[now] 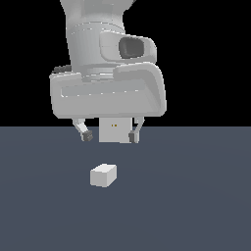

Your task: Plug the charger into the wall socket.

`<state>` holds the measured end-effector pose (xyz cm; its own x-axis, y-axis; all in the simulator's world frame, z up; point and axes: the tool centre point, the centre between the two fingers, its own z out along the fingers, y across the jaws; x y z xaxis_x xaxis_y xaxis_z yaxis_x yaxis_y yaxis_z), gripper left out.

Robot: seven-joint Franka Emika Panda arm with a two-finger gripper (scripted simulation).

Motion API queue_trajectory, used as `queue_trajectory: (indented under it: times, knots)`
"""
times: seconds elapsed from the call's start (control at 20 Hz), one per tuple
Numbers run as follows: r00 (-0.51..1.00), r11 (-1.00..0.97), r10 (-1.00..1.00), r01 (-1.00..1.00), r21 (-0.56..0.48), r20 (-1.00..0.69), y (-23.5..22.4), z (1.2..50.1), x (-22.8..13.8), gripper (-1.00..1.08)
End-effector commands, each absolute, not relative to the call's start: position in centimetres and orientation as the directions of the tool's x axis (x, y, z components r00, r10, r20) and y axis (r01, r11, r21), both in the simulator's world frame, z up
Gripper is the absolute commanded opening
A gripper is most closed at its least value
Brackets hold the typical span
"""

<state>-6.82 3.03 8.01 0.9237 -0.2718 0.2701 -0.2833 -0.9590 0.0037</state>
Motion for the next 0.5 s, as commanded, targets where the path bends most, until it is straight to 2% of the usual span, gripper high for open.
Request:
queue_trajectory:
  times: [0.0, 0.45]
  knots:
    - [0.915, -0.954, -0.286, -0.299, 0.002, 0.285, 3.3, 7.5, -7.0, 1.0]
    - [0.897, -0.944, -0.312, -0.329, 0.0, 0.312, 3.8, 6.3, -7.4, 1.0]
